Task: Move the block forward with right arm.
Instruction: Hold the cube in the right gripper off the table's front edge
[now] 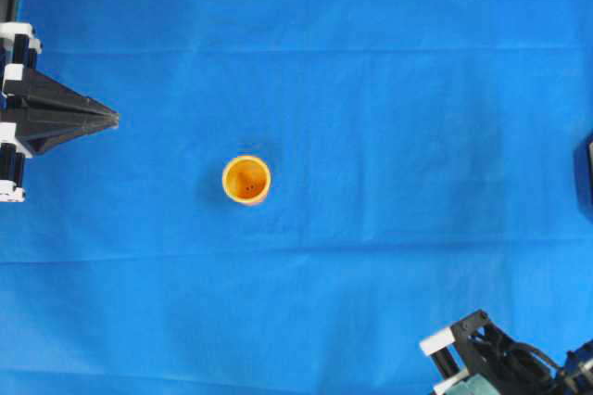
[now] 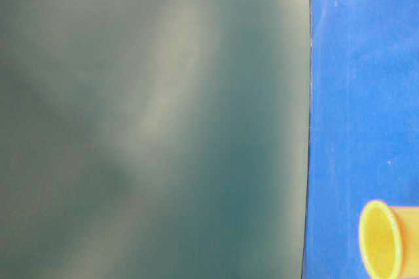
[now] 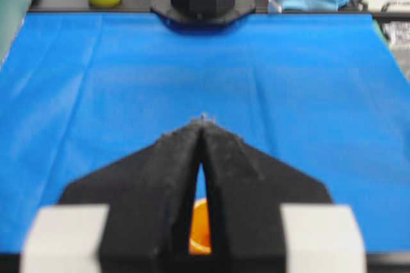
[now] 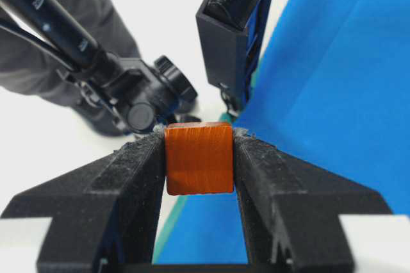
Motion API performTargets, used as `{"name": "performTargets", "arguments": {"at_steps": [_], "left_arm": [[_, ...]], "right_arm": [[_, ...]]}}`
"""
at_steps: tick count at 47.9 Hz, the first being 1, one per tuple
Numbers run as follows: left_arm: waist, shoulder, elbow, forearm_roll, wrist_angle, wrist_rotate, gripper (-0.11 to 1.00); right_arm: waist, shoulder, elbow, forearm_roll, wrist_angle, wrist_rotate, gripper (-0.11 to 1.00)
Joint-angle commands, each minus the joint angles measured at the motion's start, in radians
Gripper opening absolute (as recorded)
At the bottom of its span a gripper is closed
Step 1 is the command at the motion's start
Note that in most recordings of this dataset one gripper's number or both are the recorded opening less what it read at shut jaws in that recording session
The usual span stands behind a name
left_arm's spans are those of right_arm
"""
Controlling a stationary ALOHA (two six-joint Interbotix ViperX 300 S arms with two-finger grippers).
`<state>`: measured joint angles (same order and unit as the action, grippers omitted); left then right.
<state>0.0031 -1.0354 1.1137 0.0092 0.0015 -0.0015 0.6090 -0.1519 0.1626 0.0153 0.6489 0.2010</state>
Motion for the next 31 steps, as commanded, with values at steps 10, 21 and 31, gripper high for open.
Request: {"name": "performTargets", "arguments": {"at_steps": [10,21,31], "left_arm": [[0.002,-0.011,-0.04,0.003,0.006,0.003,0.01],[0.002,-0.012,-0.04,0.002,0.005,0.002,0.01],[0.002,-0.009,-0.04,0.003,-0.006,0.005,0.01]], "right_arm": [[0.005,-0.012,-0.023,-0.009,-0.011,-0.021,0.4],[0.005,-0.012,-0.023,-0.011,-0.009,-0.046,0.4],[0.005,-0.012,-0.023,-0.009,-0.011,-0.051,0.4]]}}
